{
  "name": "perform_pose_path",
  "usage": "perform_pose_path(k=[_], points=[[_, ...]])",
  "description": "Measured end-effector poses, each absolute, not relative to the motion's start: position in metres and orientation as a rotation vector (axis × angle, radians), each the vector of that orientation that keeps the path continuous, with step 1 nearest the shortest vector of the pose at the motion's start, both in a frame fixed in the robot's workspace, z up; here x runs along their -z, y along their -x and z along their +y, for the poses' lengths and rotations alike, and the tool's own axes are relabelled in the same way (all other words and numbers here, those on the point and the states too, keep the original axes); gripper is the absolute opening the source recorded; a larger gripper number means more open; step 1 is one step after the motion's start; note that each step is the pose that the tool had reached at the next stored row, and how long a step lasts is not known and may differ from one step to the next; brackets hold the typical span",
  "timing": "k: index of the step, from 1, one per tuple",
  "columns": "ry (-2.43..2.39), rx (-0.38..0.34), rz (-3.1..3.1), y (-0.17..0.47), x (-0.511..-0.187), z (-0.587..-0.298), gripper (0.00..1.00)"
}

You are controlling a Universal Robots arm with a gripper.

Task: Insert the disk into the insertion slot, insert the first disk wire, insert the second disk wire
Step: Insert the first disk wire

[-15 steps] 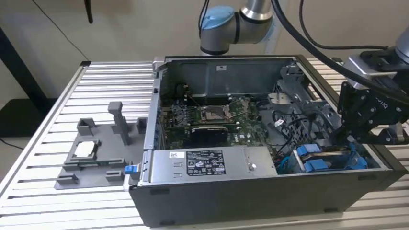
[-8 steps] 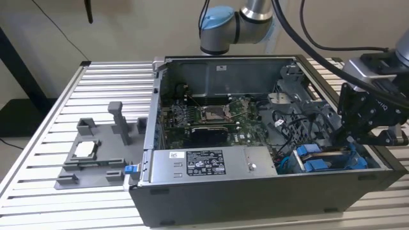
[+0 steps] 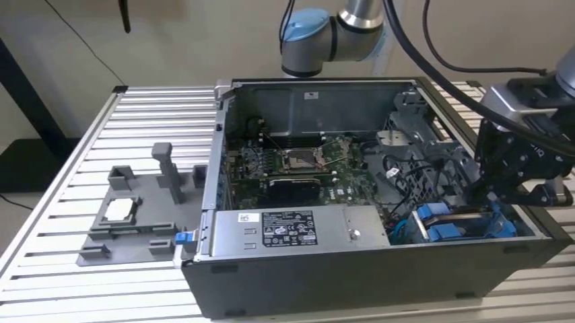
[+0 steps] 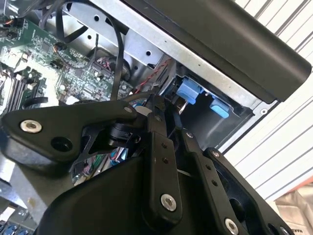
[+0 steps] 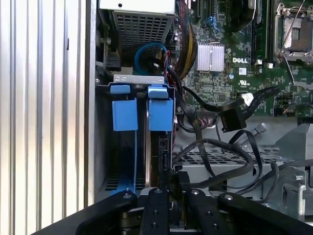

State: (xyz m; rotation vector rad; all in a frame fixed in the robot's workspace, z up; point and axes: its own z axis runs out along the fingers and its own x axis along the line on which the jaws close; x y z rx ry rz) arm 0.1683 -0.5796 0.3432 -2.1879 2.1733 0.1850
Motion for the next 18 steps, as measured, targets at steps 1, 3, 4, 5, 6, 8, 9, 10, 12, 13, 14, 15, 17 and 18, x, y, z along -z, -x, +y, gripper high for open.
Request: perform_pose_path(k=[1,3,4,5,6,8,9,10,12,13,14,15,17,18], points=[[2.188,-0.185,2.174,-0.1683,-0.3428,-0.5796,0.19],[2.186,-0.184,2.176,-0.1683,-0.342,-0.5796,0.19],[2.184,-0.184,2.178,-0.1683,-0.3416,-0.5796,0.19],[2.182,-0.184,2.18,-0.1683,-0.3416,-0.5796,0.19],[2.181,-0.184,2.181,-0.1683,-0.3417,-0.5797,0.19],[2.179,-0.185,2.183,-0.1683,-0.3452,-0.5797,0.19],[2.179,-0.185,2.183,-0.1683,-0.3483,-0.5797,0.19],[2.178,-0.185,2.185,-0.1683,-0.3504,-0.5797,0.19],[2.171,-0.184,2.191,-0.1683,-0.3506,-0.5797,0.19],[2.165,-0.184,2.197,-0.1683,-0.3502,-0.5796,0.19],[2.158,-0.183,2.203,-0.1683,-0.3498,-0.5796,0.19],[2.151,-0.182,2.21,-0.1683,-0.3491,-0.5796,0.19],[2.139,-0.181,2.222,-0.1683,-0.3483,-0.5796,0.19],[2.133,-0.181,2.227,-0.1683,-0.3478,-0.5796,0.19]])
